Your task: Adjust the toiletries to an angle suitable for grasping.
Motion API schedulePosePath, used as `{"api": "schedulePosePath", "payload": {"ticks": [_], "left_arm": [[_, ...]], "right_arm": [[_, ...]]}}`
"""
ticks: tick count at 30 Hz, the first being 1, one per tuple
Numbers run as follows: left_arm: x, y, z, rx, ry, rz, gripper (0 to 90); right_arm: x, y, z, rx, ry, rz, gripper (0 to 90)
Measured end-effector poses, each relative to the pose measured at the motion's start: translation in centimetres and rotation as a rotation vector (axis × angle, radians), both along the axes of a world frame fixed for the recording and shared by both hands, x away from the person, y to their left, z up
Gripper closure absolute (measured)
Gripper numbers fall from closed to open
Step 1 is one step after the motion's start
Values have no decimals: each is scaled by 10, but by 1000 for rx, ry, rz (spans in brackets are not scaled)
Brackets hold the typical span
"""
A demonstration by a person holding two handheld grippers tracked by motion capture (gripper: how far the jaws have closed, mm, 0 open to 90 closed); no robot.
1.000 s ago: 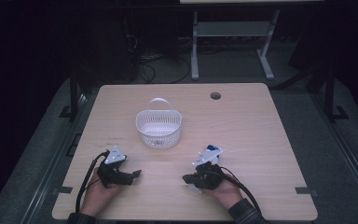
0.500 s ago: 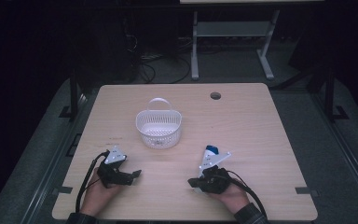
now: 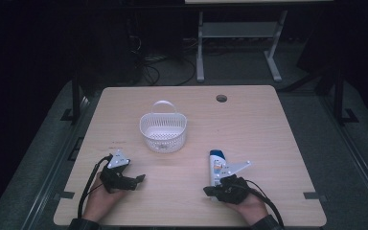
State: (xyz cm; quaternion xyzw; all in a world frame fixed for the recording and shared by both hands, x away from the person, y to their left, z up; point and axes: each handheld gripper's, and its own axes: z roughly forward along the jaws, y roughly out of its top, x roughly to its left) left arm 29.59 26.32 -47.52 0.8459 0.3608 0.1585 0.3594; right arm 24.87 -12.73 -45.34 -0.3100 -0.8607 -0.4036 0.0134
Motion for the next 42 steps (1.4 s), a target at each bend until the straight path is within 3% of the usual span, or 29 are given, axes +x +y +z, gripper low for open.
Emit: {"api": "schedulePosePath", "payload": {"ticks": [24, 42], "left_arm": [[0, 0, 0, 0, 0, 0, 128], [0, 0, 0, -1, 1, 1, 129]], "right_arm": [[-11, -40, -2, -20, 2, -82, 895], [-21, -79, -3, -23, 13, -180, 895]]}}
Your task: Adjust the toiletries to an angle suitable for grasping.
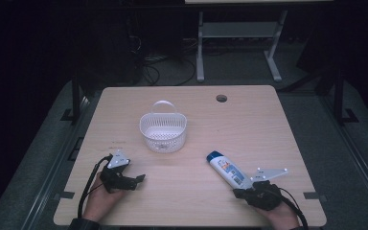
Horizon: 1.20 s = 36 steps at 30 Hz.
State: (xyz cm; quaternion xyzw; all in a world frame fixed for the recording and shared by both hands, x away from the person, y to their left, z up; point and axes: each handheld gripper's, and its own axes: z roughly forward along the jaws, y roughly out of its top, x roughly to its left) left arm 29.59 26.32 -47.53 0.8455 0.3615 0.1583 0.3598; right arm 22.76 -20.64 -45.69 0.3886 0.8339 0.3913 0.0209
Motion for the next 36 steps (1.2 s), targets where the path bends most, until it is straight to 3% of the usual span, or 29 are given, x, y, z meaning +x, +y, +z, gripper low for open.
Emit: {"api": "schedulePosePath", "payload": {"ticks": [11, 20, 25, 29, 36], "left_arm": [[0, 0, 0, 0, 0, 0, 129], [0, 0, 0, 0, 0, 1, 129], [0, 0, 0, 1, 0, 0, 129], [0, 0, 0, 0, 0, 1, 129], [0, 0, 0, 0, 0, 2, 130]], "right_arm": [[-4, -15, -3, -8, 4, -31, 896], [-4, -13, 0, -7, -14, -15, 862], [-3, -12, 2, 10, -30, 0, 760], [-1, -10, 6, 23, -36, 18, 630], [4, -9, 13, 30, -63, 22, 549]]}}
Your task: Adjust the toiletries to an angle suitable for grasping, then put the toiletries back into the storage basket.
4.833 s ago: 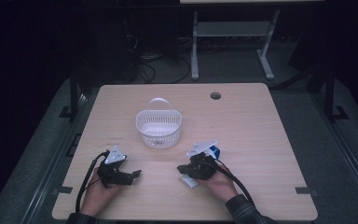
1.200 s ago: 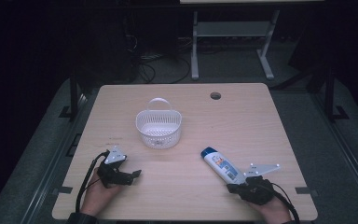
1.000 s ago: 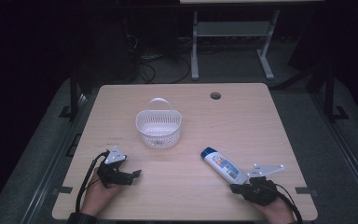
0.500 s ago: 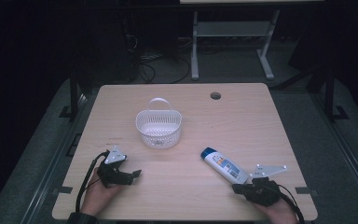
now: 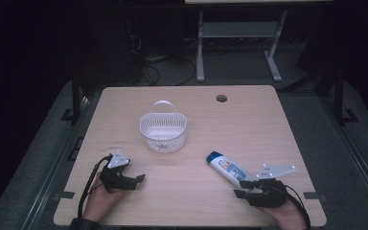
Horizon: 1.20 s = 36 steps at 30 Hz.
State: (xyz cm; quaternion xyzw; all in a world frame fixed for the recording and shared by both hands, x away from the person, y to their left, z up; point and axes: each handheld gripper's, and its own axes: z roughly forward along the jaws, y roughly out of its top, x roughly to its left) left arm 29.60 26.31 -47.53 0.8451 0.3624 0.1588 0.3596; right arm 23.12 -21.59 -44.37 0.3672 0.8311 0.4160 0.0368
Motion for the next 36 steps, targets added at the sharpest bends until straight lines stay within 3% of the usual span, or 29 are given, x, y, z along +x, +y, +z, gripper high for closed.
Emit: {"api": "schedulePosePath", "payload": {"ticks": [11, 12, 15, 18, 30, 36], "left_arm": [[0, 0, 0, 0, 0, 1, 129], [0, 0, 0, 0, 0, 0, 129], [0, 0, 0, 0, 0, 1, 129], [0, 0, 0, 0, 0, 1, 129], [0, 0, 0, 4, 1, -1, 129], [0, 0, 0, 2, 0, 3, 131]], "right_arm": [[8, 5, 9, 12, -42, 12, 474], [10, 6, 13, 1, -66, 1, 439], [12, 6, 15, -2, -82, -10, 406], [16, 5, 22, -21, -112, -55, 377], [26, 1, 26, -65, -83, -94, 364], [38, 6, 26, -71, -38, -93, 334]]}}
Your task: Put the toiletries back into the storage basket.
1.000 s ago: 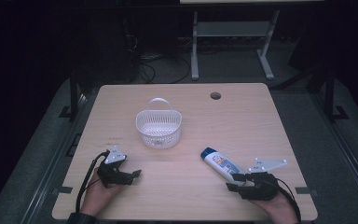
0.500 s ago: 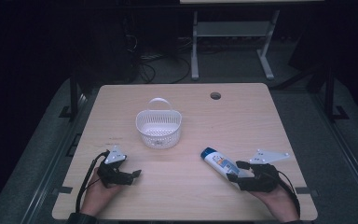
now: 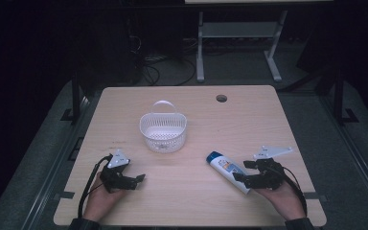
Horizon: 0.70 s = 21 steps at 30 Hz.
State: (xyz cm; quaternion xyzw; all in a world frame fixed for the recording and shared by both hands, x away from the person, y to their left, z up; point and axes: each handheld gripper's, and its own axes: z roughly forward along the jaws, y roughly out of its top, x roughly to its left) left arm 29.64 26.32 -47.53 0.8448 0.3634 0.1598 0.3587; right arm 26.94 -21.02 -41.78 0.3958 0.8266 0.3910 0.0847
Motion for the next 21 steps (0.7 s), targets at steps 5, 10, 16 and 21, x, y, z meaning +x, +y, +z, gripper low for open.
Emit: {"api": "schedulePosePath", "payload": {"ticks": [5, 10, 16, 21], "left_arm": [[0, 0, 0, -2, 0, 2, 131], [0, 0, 0, -5, -1, 3, 131], [0, 0, 0, -5, -1, 3, 130], [0, 0, 0, -4, 0, 3, 130]], "right_arm": [[9, 6, 2, -24, 16, 4, 318], [18, 14, 5, -51, 14, 13, 288], [27, 25, 4, -100, 31, 22, 271], [35, 34, 2, -140, 45, 28, 258]]}}
